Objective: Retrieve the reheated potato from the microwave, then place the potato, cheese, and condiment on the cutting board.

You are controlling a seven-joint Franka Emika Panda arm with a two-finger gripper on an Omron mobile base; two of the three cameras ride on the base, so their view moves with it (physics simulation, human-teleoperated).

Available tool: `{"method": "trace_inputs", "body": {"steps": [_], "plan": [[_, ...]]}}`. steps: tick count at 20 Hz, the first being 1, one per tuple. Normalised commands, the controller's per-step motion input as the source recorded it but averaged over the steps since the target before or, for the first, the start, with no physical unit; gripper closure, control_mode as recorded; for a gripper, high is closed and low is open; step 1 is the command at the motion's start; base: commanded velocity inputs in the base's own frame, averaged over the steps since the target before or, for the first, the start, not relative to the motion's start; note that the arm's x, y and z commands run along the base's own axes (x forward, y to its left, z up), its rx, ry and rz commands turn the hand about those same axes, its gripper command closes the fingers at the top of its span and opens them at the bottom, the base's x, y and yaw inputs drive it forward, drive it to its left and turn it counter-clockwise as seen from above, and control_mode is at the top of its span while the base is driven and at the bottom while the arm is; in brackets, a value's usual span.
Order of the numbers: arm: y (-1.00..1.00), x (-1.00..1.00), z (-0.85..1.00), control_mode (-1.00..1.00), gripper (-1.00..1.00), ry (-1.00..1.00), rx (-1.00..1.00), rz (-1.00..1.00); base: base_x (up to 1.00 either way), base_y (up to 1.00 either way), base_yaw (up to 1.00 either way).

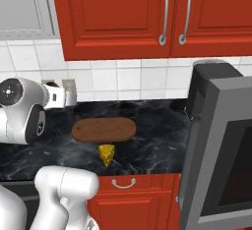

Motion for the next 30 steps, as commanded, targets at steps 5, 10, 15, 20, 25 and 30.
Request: {"method": "trace_inputs", "body": {"steps": [5, 10, 15, 20, 25, 30], "plan": [[0.0, 0.0, 0.0, -1.0, 1.0, 0.0, 0.0, 0.0, 0.0, 0.0, 0.0], [0.0, 0.14, -0.04, -1.0, 1.0, 0.03, 0.0, -0.03, 0.0, 0.0, 0.0], [0.0, 0.73, -0.12, -1.0, 1.0, 0.22, -0.01, -0.09, 0.0, 0.0, 0.0], [-0.04, 0.73, -0.31, -1.0, 1.0, 0.28, -0.04, 0.0, 0.0, 0.0, 0.0], [-0.18, 0.52, -0.39, -1.0, 1.0, 0.14, -0.11, 0.0, 0.0, 0.0, 0.0], [-0.22, 0.22, -0.49, -1.0, 1.0, 0.01, -0.17, 0.0, 0.0, 0.0, 0.0]]}}
